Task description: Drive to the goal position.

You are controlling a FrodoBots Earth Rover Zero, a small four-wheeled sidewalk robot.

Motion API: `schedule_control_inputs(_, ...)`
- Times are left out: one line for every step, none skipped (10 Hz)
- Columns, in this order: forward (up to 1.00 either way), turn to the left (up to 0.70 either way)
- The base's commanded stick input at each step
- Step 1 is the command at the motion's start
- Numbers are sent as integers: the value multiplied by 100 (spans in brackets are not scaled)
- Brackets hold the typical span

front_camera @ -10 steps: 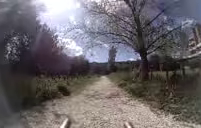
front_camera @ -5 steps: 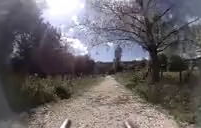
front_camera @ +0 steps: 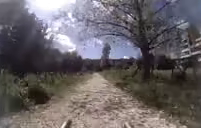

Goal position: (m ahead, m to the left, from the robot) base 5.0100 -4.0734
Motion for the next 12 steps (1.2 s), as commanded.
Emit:
schedule_control_inputs(85, 0)
schedule_control_inputs(85, -15)
schedule_control_inputs(85, -22)
schedule_control_inputs(85, -1)
schedule_control_inputs(85, 0)
schedule_control_inputs(85, 0)
schedule_control_inputs(85, 0)
schedule_control_inputs(85, 0)
schedule_control_inputs(85, 0)
schedule_control_inputs(85, 0)
schedule_control_inputs(85, 0)
schedule_control_inputs(85, 0)
